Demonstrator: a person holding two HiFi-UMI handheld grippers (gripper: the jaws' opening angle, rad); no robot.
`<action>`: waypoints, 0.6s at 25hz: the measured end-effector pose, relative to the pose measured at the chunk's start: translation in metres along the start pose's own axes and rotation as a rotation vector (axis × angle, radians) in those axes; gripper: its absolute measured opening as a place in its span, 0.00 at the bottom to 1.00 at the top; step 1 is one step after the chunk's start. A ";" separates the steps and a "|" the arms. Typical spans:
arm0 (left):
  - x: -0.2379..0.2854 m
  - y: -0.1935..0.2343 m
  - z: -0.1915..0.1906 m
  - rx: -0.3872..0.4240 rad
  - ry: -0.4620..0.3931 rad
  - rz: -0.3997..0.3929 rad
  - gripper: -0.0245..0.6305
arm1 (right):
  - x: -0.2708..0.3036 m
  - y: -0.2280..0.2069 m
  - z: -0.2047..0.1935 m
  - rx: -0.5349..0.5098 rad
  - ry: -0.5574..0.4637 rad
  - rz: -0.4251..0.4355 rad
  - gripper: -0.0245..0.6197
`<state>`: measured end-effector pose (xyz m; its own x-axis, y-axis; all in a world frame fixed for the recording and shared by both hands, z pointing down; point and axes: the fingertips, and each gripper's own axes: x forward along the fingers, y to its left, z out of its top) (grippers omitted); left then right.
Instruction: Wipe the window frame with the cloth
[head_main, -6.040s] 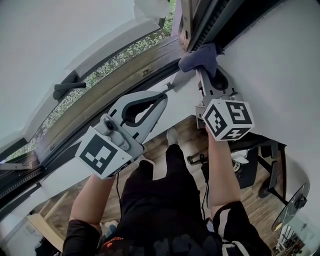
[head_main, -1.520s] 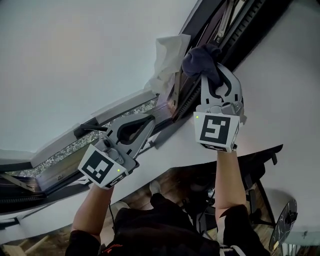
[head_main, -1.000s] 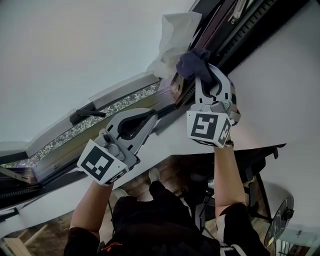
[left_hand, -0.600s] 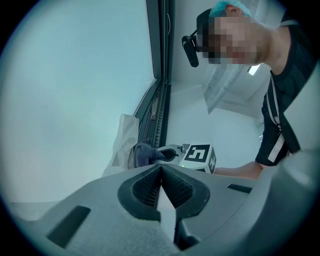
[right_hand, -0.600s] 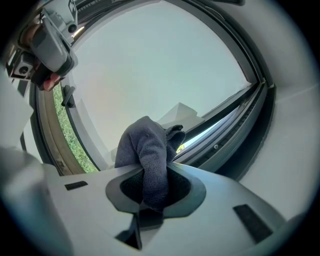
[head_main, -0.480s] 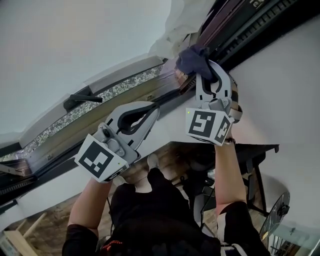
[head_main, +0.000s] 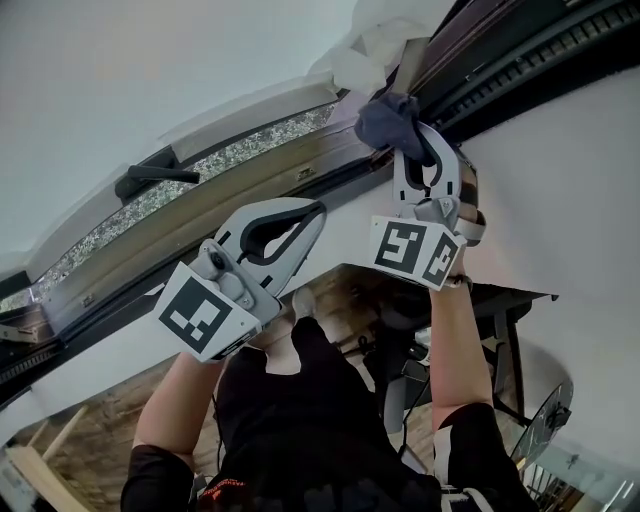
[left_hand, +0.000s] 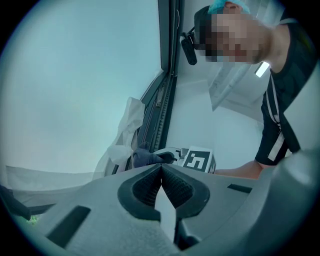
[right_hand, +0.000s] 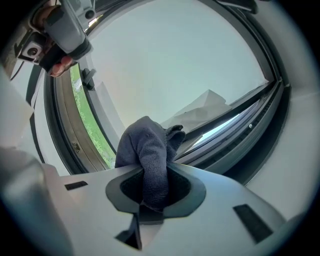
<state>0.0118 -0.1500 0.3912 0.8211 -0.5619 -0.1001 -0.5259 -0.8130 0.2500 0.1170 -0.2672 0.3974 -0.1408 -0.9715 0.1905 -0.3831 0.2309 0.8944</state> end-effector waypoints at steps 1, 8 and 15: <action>0.000 0.001 -0.004 -0.003 0.006 0.001 0.07 | 0.002 0.005 -0.002 -0.001 0.003 0.007 0.13; 0.004 0.008 -0.028 -0.025 0.044 0.011 0.07 | 0.013 0.036 -0.017 0.008 0.016 0.051 0.13; 0.002 0.010 -0.049 -0.046 0.087 0.021 0.07 | 0.020 0.068 -0.034 0.010 0.036 0.096 0.13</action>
<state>0.0194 -0.1521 0.4404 0.8269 -0.5622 -0.0108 -0.5346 -0.7920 0.2950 0.1187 -0.2731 0.4756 -0.1443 -0.9463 0.2893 -0.3784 0.3229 0.8675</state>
